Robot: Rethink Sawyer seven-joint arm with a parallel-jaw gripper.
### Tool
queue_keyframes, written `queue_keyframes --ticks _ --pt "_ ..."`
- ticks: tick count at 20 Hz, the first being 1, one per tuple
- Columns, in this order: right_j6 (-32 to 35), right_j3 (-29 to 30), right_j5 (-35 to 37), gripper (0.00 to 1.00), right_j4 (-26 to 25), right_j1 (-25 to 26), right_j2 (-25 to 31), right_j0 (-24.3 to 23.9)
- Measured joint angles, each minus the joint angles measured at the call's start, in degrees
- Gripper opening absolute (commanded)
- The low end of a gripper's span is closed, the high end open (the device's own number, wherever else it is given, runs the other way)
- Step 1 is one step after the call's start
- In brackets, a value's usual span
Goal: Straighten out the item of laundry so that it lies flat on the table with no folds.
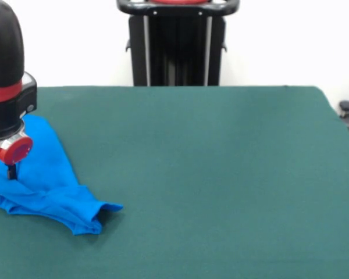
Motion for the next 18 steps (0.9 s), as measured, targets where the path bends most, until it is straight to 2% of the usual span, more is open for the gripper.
queue_keyframes --ticks 18 --pt "0.0 2.4 0.0 1.00 0.0 -0.7 0.0 0.0"
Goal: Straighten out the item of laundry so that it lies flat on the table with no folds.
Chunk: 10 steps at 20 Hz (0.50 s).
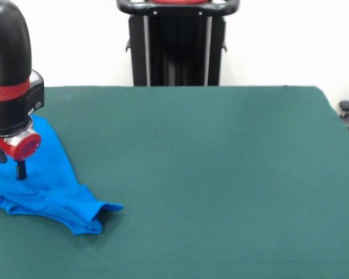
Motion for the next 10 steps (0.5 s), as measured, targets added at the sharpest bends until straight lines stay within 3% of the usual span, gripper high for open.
queue_keyframes --ticks 10 --pt "0.0 0.5 0.0 1.00 0.0 0.0 0.0 0.0"
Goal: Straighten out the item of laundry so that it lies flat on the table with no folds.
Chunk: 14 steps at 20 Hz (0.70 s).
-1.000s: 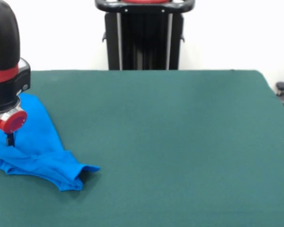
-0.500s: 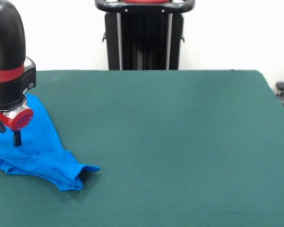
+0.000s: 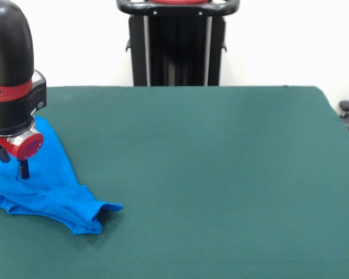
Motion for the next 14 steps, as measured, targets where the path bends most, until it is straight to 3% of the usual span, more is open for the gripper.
queue_keyframes --ticks 14 --pt "0.0 0.5 0.0 1.00 -0.1 -0.1 -0.6 0.9"
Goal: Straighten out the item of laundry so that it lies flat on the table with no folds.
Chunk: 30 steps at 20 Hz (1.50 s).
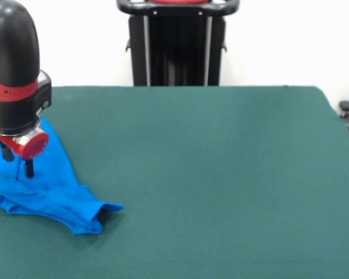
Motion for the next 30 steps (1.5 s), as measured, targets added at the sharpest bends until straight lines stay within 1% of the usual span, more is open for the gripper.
queue_keyframes --ticks 14,20,21,30 --pt "0.0 0.0 0.0 1.00 -0.1 0.0 -2.0 2.2" --pt "0.0 -0.4 0.0 1.00 0.0 0.2 -4.3 4.4" --pt "0.0 -0.7 0.0 1.00 0.0 0.4 -5.6 5.5" --pt "0.0 -2.6 0.0 1.00 -1.2 1.0 -10.6 10.0"
